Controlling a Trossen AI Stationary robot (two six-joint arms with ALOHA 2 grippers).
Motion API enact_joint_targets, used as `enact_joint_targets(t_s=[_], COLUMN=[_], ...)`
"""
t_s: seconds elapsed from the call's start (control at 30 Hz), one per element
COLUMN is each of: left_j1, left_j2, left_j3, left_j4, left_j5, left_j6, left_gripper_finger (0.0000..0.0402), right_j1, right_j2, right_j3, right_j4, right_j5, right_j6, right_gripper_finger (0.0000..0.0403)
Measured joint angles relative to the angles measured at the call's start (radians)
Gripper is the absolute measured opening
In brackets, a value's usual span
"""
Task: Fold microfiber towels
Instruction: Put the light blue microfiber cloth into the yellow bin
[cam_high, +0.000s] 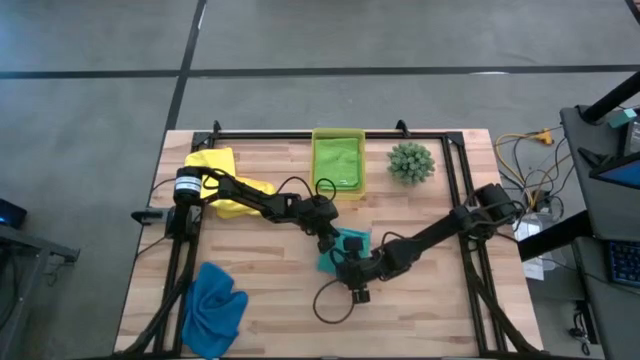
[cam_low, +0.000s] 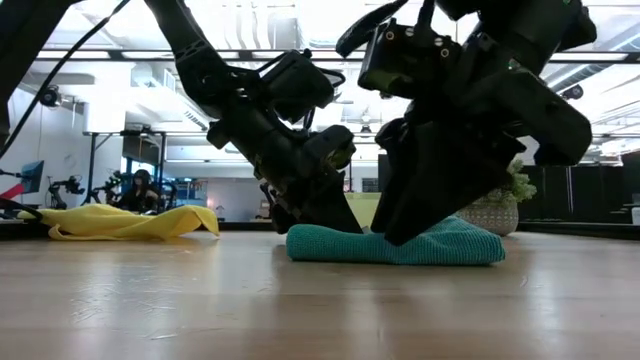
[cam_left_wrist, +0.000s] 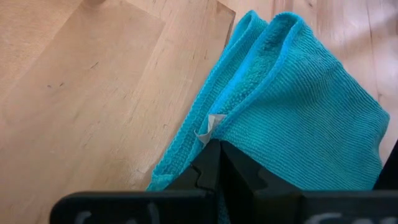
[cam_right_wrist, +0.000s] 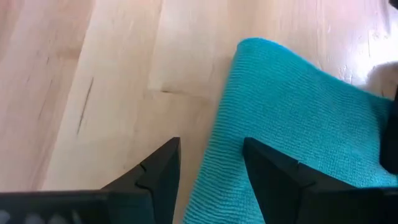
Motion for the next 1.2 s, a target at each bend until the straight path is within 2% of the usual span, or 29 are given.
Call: enact_joint_targets(t_s=[0.43, 0.9, 1.03, 1.2], left_j1=[0.0, 0.0, 0.0, 0.0], left_j2=[0.0, 0.0, 0.0, 0.0], left_j3=[0.0, -0.001, -0.001, -0.001], left_j4=[0.0, 0.001, 0.001, 0.002], left_j5=[0.0, 0.002, 0.002, 0.002], left_j6=[-0.001, -0.002, -0.002, -0.002], left_gripper_finger=[0.0, 0.0, 0.0, 0.0], right_j1=[0.039, 0.072, 0.053, 0.031], right_j2=[-0.009, -0.004, 0.001, 0.014], right_j3=[-0.059, -0.049, -0.051, -0.056], right_j4=[-0.148, -0.189, -0.184, -0.162], right_j5=[0.019, 0.09, 0.076, 0.062], right_j6=[0.044, 0.092, 0.092, 0.085], right_gripper_finger=[0.0171, 0.017, 0.0157, 0.0121])
